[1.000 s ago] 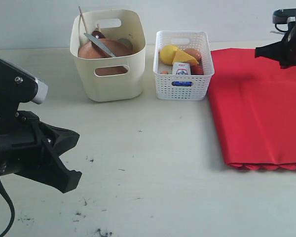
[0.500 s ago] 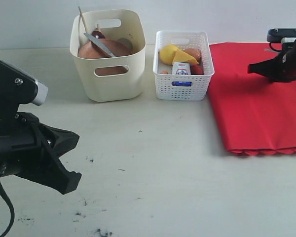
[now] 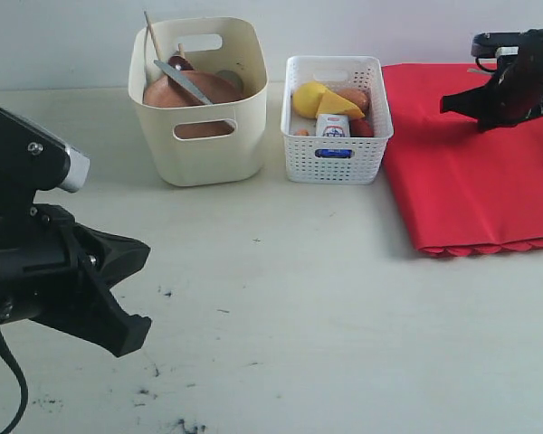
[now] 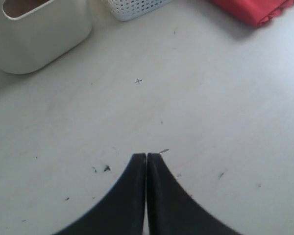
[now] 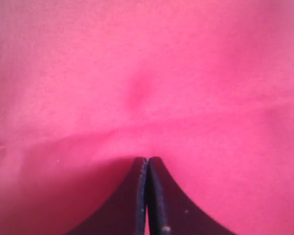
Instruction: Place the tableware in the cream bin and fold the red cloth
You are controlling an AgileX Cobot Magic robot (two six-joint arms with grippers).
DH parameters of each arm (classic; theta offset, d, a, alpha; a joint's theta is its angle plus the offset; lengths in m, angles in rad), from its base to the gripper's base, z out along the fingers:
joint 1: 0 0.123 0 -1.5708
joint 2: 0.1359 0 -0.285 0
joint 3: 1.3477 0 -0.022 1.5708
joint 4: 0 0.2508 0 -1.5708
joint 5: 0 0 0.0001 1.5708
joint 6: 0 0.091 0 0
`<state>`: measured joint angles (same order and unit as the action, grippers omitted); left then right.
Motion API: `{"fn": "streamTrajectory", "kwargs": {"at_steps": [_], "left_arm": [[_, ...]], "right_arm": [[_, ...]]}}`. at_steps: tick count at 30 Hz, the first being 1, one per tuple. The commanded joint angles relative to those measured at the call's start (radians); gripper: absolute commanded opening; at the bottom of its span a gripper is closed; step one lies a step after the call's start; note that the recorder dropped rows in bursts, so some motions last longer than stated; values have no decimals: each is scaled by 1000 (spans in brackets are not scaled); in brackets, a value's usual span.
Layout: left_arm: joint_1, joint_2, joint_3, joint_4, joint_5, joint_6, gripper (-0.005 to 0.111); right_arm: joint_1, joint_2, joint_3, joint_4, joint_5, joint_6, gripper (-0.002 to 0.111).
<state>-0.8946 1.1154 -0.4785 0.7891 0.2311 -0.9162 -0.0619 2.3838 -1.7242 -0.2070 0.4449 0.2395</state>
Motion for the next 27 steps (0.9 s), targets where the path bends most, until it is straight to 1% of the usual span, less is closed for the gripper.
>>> {"fn": "streamTrajectory", "kwargs": {"at_steps": [1, 5, 9, 11, 13, 14, 15, 16, 17, 18, 20, 22, 27], "left_arm": [[0, 2, 5, 15, -8, -15, 3], [31, -18, 12, 66, 10, -89, 3], [67, -90, 59, 148, 13, -186, 3], [72, -159, 100, 178, 8, -235, 3], [72, -245, 144, 196, -35, -277, 3], [72, -334, 180, 199, -95, -279, 3], [72, -396, 200, 204, -120, -279, 3], [72, -448, 213, 213, -130, -279, 3], [72, -530, 231, 218, -130, -279, 3], [72, -625, 247, 225, -130, -272, 3], [72, -708, 267, 228, -130, -261, 3], [72, -803, 289, 229, -130, -242, 3], [72, -884, 294, 229, -134, -242, 3]], "right_arm": [[2, -78, -13, 51, 98, -35, 0], [2, -206, 52, 100, 155, -101, 0], [2, -355, 215, 207, 44, -146, 0], [4, -448, 340, 280, -81, -170, 0], [19, -541, 477, 354, -229, -175, 0], [40, -620, 598, 394, -362, -177, 0], [54, -667, 660, 411, -434, -175, 0], [72, -702, 716, 421, -483, -172, 0], [111, -755, 809, 421, -552, -149, 0], [144, -792, 866, 421, -572, -121, 0], [175, -815, 900, 440, -551, -76, 0], [201, -823, 909, 439, -518, -71, 0], [202, -823, 909, 439, -524, -71, 0]]}}
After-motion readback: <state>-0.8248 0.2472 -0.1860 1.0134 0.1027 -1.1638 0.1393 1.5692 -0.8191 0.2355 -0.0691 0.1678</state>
